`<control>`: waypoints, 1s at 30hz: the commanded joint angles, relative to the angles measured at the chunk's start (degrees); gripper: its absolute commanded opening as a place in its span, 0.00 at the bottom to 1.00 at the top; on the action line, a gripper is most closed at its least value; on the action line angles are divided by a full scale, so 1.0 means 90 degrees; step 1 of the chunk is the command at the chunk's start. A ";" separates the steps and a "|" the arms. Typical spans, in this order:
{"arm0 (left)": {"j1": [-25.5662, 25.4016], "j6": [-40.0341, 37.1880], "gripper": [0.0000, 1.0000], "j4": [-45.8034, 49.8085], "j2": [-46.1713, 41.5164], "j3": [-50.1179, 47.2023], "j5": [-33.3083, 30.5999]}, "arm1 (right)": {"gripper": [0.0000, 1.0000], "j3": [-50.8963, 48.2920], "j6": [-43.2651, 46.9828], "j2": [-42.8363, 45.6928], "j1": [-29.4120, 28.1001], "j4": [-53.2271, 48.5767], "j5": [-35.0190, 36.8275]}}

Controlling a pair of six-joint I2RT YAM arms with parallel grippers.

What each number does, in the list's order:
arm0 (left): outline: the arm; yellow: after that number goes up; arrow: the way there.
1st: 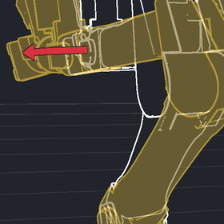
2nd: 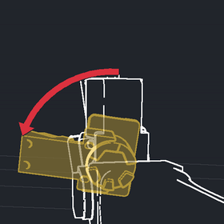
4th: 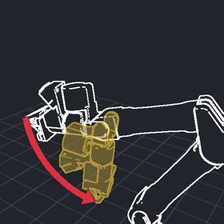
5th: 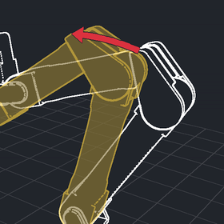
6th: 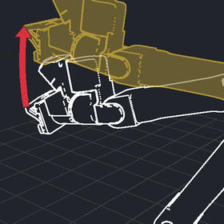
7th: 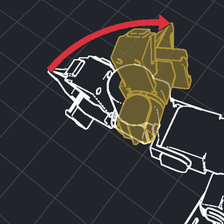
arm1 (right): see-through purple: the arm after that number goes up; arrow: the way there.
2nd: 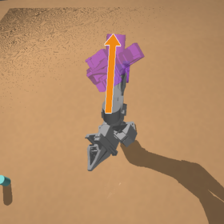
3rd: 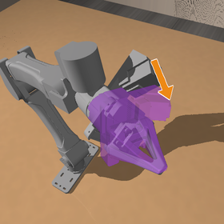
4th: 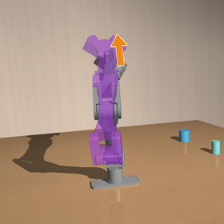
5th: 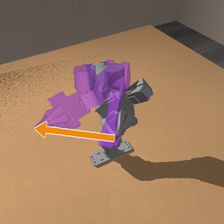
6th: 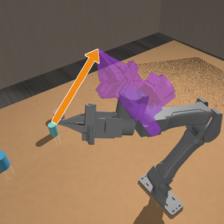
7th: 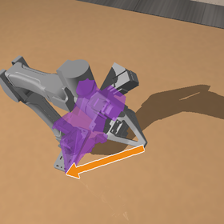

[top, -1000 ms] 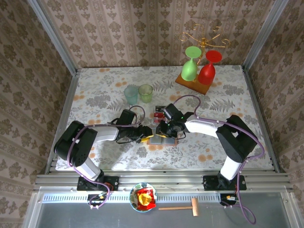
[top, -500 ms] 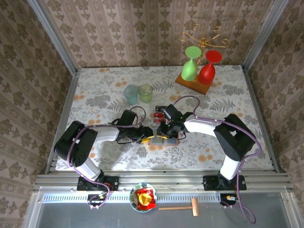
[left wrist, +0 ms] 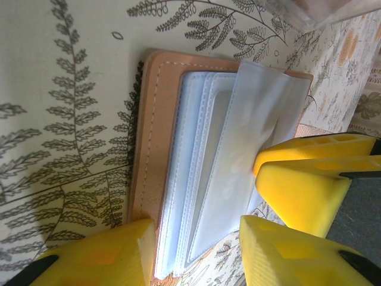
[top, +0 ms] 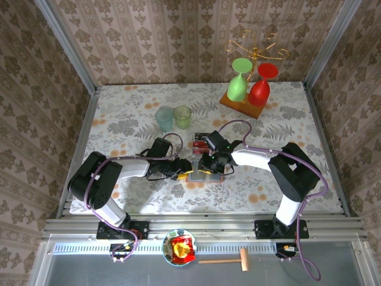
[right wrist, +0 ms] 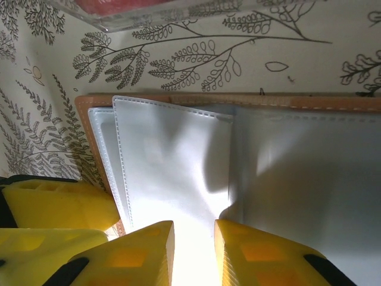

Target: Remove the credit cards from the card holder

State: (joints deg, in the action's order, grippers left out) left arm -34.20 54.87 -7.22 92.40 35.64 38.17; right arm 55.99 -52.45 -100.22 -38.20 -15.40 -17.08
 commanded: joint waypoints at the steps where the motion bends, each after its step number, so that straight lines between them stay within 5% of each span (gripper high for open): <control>1: 0.0011 -0.0082 0.43 0.0372 -0.0139 0.0098 -0.0103 | 0.25 -0.0134 0.0086 0.0171 0.0054 -0.0085 0.0145; 30: -0.0195 -0.0323 0.43 0.1148 0.0224 0.1399 -0.0449 | 0.24 -0.0985 -0.0354 0.0277 0.0366 0.1413 -0.0709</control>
State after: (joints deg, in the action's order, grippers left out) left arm -35.68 53.10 1.34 93.14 46.61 35.51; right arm 48.18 -54.68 -98.32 -35.33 -3.75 -22.37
